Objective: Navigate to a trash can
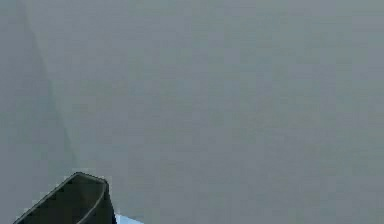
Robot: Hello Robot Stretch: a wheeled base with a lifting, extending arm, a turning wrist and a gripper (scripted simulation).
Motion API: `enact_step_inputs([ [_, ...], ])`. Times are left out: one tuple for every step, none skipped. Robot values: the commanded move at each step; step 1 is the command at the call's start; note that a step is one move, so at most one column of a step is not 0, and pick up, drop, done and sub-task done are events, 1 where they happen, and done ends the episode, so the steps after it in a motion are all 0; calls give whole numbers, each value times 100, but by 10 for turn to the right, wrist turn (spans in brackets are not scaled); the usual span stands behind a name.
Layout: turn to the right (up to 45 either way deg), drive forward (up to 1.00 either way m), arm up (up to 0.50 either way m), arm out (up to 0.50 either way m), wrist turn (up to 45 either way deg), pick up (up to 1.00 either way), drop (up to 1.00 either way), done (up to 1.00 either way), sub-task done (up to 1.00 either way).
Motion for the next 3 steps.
enact_step_inputs([
  [-90,0,0,0,0,0,0,0,0],
  [0,15,0,0,0,0,0,0,0],
  [-360,0,0,0,0,0,0,0,0],
])
